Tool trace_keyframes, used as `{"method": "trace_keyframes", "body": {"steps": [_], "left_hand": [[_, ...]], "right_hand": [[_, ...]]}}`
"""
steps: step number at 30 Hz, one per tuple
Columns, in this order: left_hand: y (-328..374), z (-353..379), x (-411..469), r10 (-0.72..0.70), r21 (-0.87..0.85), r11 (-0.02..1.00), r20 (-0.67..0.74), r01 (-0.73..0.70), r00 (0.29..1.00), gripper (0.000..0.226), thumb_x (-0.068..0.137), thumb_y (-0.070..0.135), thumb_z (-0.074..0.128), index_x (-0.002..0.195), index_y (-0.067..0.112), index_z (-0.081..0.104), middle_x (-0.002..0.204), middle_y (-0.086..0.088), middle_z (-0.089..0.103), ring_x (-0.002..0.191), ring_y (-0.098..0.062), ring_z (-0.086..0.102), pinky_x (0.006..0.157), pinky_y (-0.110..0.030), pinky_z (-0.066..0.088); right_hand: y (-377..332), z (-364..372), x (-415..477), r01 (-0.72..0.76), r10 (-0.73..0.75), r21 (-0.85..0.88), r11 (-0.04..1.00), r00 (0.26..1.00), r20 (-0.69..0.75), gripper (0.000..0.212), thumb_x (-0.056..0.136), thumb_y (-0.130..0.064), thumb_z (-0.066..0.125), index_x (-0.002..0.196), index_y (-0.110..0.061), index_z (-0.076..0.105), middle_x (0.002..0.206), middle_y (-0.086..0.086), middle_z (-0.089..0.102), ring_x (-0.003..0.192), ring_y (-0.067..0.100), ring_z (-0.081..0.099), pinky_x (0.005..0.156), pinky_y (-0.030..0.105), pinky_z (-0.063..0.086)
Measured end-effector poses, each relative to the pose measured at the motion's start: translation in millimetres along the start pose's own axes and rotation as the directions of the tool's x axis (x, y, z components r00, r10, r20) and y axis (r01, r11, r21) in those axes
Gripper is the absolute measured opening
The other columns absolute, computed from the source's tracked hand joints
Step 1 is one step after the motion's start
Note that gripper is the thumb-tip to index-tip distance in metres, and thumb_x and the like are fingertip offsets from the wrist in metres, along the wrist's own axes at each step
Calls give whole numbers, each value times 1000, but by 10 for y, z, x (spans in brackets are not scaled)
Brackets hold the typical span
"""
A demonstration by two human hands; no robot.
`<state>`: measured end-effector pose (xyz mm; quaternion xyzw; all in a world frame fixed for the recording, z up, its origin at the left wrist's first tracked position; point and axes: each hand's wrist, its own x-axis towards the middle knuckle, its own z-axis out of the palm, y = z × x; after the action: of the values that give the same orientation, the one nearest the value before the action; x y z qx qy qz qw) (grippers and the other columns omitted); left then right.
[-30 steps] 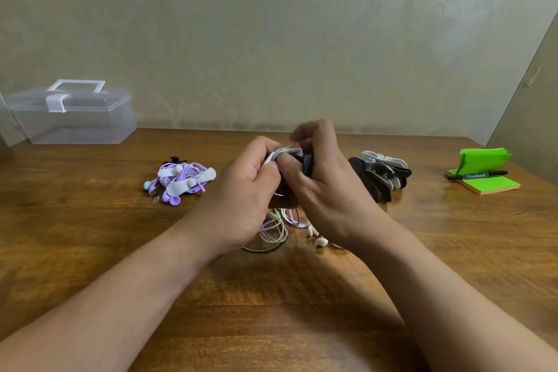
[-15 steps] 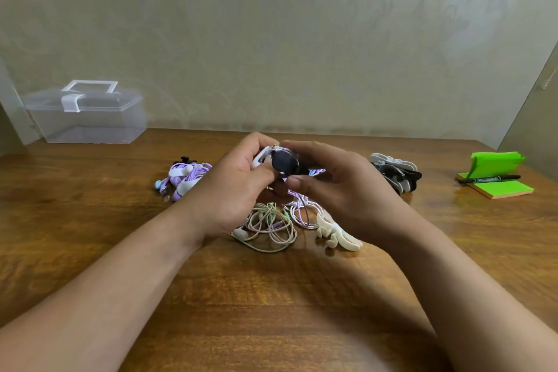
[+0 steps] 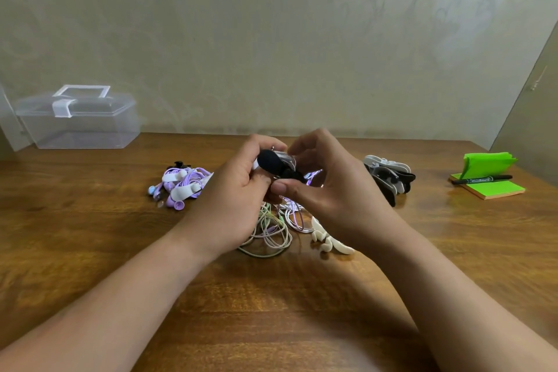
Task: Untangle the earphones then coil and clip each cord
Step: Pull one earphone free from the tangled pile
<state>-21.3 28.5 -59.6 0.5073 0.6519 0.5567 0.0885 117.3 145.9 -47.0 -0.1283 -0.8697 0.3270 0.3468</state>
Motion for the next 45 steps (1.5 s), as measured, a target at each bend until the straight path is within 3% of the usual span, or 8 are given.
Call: {"method": "trace_keyframes", "body": {"steps": [7, 14, 21, 25, 30, 38, 41, 45], "left_hand": [[-82, 2, 5, 22, 41, 999, -36, -21, 999, 34, 107, 15, 50, 135, 34, 47, 117, 17, 65, 110, 0, 61, 90, -22, 50], [-62, 0, -19, 98, 58, 994, -101, -92, 990, 41, 101, 1, 55, 126, 34, 56, 103, 8, 70, 92, -18, 67, 81, -47, 54], [-107, -31, 53, 100, -13, 995, -87, -102, 991, 31, 98, 1, 65, 115, 26, 59, 105, 11, 68, 101, -13, 66, 90, -40, 53], [-161, -75, 75, 15, -64, 998, -7, -16, 1000, 36, 96, 5, 69, 105, 38, 58, 101, -5, 70, 97, -34, 67, 89, -62, 52], [-150, -63, 75, 6, -58, 998, 8, -6, 1000, 28, 94, 4, 72, 105, 27, 59, 89, -4, 73, 84, -29, 69, 80, -53, 55], [-156, -78, 91, -44, -163, 984, 137, 67, 990, 24, 87, 15, 71, 104, 28, 61, 101, -17, 74, 98, -40, 70, 92, -63, 52], [-174, -93, 89, -54, -177, 980, 180, 87, 982, 23, 94, 3, 69, 108, 17, 57, 101, -21, 71, 90, -32, 68, 88, -53, 54], [-192, -98, 119, -97, -226, 966, 133, 126, 986, 20, 94, 4, 71, 105, 15, 57, 96, -19, 72, 87, -18, 66, 82, -42, 54]], "right_hand": [[1, -17, -2, -8, 4, 57, 998, 997, 76, 32, 94, -34, 77, 118, -27, 58, 103, -14, 72, 100, 0, 69, 79, 18, 53], [1, 43, 0, -4, 4, 16, 1000, 1000, -12, 50, 87, -35, 85, 125, -34, 53, 100, -17, 71, 96, 0, 67, 79, 23, 53], [11, 23, 15, 14, -13, -35, 999, 1000, 19, 47, 85, -33, 86, 122, -33, 58, 109, -19, 70, 103, -2, 64, 81, 19, 52], [82, -77, 53, -25, 24, -1, 1000, 989, 148, 38, 87, -31, 85, 118, -33, 64, 111, -15, 72, 107, 4, 67, 91, 36, 57], [111, -82, 55, -44, 43, 4, 999, 986, 158, 36, 86, -31, 86, 116, -32, 66, 107, -14, 74, 103, 4, 69, 87, 33, 55], [94, -135, 40, -166, 126, 145, 976, 960, 250, 32, 87, -29, 86, 114, -20, 71, 104, 2, 76, 99, 25, 73, 93, 57, 56], [100, -167, 43, -170, 121, 143, 975, 947, 298, 33, 89, -32, 84, 116, -22, 68, 107, 2, 75, 100, 24, 73, 94, 55, 57], [72, -147, 23, -73, 36, 126, 989, 962, 271, 40, 92, -28, 81, 122, -28, 56, 99, -5, 72, 90, 10, 71, 81, 32, 59]]}}
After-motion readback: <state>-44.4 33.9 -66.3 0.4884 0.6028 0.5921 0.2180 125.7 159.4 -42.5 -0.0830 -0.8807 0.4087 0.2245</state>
